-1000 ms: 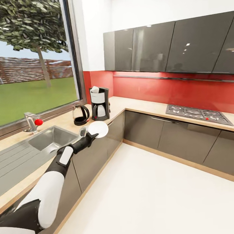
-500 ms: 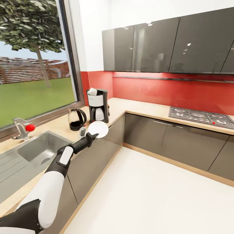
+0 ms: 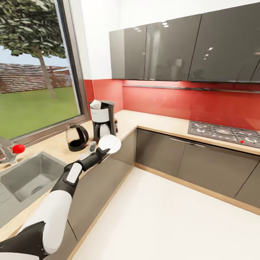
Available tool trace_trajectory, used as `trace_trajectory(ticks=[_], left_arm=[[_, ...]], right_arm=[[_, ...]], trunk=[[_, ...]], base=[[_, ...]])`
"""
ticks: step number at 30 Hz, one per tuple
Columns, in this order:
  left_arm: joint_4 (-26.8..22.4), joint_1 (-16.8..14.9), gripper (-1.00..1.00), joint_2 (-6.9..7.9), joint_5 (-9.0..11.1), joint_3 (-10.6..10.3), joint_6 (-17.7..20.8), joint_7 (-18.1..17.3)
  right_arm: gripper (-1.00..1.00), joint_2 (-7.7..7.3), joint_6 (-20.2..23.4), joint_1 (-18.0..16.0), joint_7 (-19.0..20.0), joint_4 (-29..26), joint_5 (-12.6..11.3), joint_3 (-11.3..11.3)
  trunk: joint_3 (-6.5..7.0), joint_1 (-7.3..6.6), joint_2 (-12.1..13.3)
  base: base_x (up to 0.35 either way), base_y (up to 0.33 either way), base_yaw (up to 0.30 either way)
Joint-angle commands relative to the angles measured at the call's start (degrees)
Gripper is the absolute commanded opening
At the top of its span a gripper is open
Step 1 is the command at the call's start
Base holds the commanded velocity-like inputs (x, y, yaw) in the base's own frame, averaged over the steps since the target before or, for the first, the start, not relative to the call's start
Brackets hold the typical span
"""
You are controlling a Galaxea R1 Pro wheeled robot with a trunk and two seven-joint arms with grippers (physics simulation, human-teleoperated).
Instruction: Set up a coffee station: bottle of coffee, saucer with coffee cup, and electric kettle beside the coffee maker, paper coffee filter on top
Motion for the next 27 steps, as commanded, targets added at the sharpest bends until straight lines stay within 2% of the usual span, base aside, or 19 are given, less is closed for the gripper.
trace_trajectory(ticks=[1, 14, 27], left_arm=[[0.03, -0.07, -1.00, -0.08, -0.02, 0.33, 0.35, -0.01], [0.11, -0.07, -1.00, -0.01, -0.03, 0.38, 0.34, 0.06], [0.11, -0.07, -1.00, 0.03, 0.02, 0.52, 0.43, 0.05]], right_arm=[[1.00, 0.02, 0.23, -0.03, -0.15, -0.11, 0.01, -0.26], [1.00, 0.02, 0.23, -0.03, -0.15, -0.14, -0.02, -0.29], [1.00, 0.02, 0.23, -0.03, -0.21, -0.14, -0.10, -0.31]], trunk=[[-0.13, 0.06, -0.12], [-0.13, 0.06, -0.12], [-0.13, 0.06, -0.12]], base=[[0.261, -0.173, 0.000], [0.179, -0.227, 0.000], [0.246, -0.194, 0.000]])
